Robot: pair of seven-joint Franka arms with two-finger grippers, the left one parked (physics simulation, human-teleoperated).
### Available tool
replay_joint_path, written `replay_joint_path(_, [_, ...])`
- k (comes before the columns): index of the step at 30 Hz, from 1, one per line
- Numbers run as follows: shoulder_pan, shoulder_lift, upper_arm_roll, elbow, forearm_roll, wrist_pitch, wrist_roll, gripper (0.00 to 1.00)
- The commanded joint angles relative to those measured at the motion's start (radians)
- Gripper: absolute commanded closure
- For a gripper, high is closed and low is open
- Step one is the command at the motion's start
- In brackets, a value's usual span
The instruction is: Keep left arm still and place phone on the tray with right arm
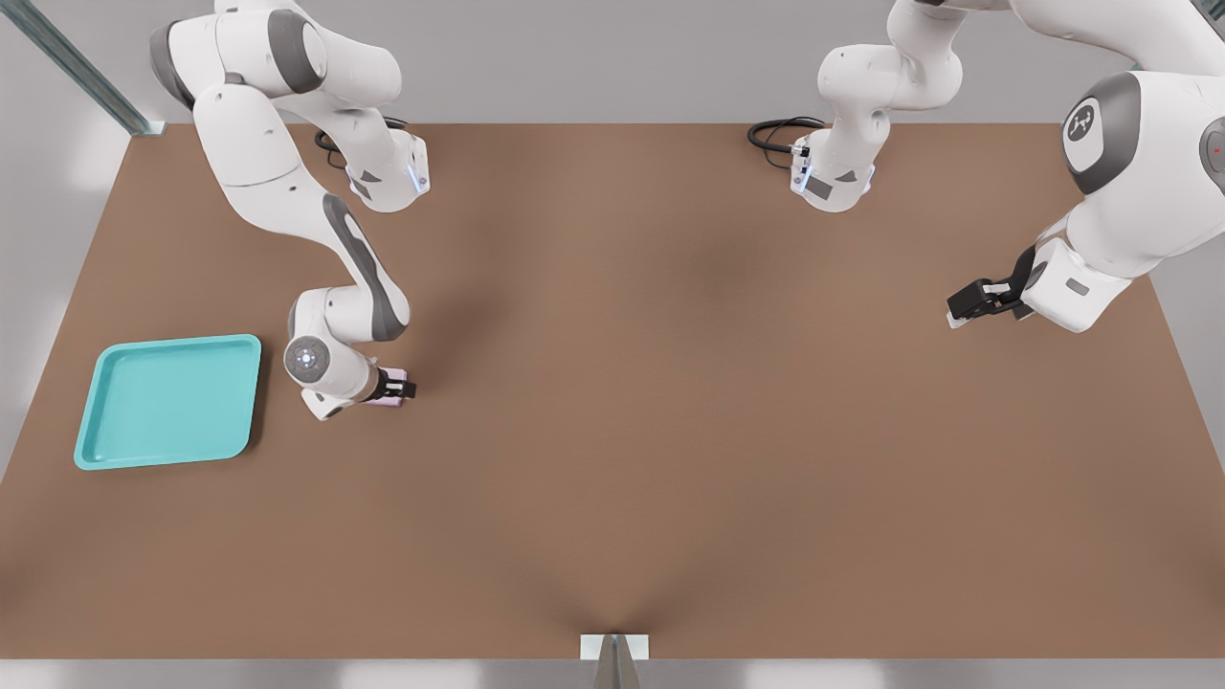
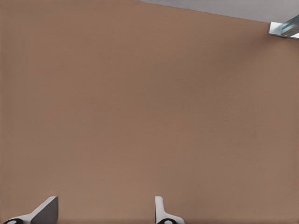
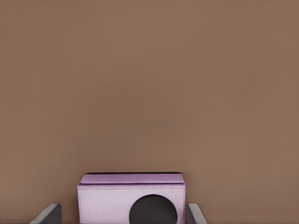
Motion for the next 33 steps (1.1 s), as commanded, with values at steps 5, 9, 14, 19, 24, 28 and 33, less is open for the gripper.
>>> replay_joint_path(5, [0.000, 0.013, -0.003, 0.007, 0.004, 0.008, -0.080, 0.00])
replay_joint_path(9, [0.000, 0.018, -0.004, 0.008, 0.004, 0.008, -0.080, 0.06])
replay_joint_path(14, [0.001, 0.018, -0.006, 0.021, 0.004, 0.005, -0.080, 0.22])
replay_joint_path(19, [0.000, 0.018, -0.006, 0.025, 0.001, 0.004, -0.081, 0.25])
replay_joint_path(24, [-0.041, -0.062, -0.024, 0.039, -0.002, -0.018, -0.132, 0.25])
replay_joint_path(28, [-0.137, -0.152, -0.027, -0.019, -0.003, -0.038, -0.238, 0.25])
replay_joint_path(33, [-0.339, -0.157, 0.005, -0.041, -0.003, -0.025, -0.425, 0.26])
